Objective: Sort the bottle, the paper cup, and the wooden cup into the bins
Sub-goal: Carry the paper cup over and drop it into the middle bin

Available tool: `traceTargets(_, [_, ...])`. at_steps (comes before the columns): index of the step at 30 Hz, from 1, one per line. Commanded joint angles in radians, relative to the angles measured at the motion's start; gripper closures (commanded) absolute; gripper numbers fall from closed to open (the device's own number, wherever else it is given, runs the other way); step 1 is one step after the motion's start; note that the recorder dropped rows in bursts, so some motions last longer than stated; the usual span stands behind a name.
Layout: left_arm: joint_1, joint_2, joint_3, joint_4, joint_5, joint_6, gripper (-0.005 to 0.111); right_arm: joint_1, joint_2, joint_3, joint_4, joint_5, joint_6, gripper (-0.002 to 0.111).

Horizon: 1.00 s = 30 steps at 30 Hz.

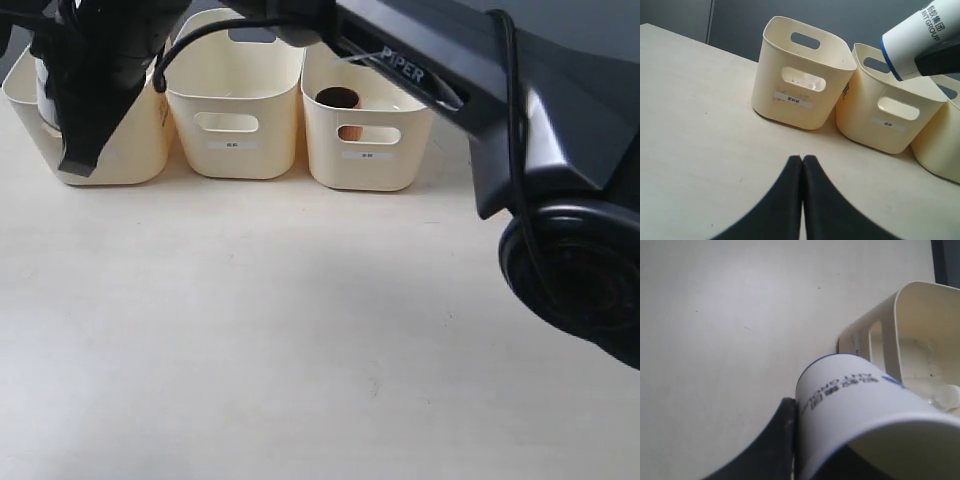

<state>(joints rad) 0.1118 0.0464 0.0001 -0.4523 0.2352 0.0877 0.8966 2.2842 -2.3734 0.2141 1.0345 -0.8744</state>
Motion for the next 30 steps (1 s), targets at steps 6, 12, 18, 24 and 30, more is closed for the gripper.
traceTargets(6, [-0.004, -0.004, 0.000, 0.021, -0.143, 0.003, 0.107, -0.001, -0.043, -0.005, -0.131, 0.009, 0.070, 0.108])
traceTargets(12, [-0.004, -0.004, 0.000, 0.109, -0.159, 0.003, 0.107, -0.038, -0.049, -0.005, -0.208, -0.021, 0.175, 0.108])
traceTargets(18, [-0.004, -0.004, 0.000, 0.157, -0.161, 0.003, 0.107, -0.114, -0.043, -0.005, -0.214, -0.137, 0.340, 0.108])
traceTargets(24, [-0.004, -0.004, 0.000, 0.229, -0.184, 0.003, 0.107, -0.146, -0.027, -0.005, -0.307, -0.201, 0.436, 0.108])
traceTargets(30, [-0.004, -0.004, 0.000, 0.245, -0.189, 0.003, 0.107, -0.172, 0.017, -0.005, -0.318, -0.275, 0.493, 0.108])
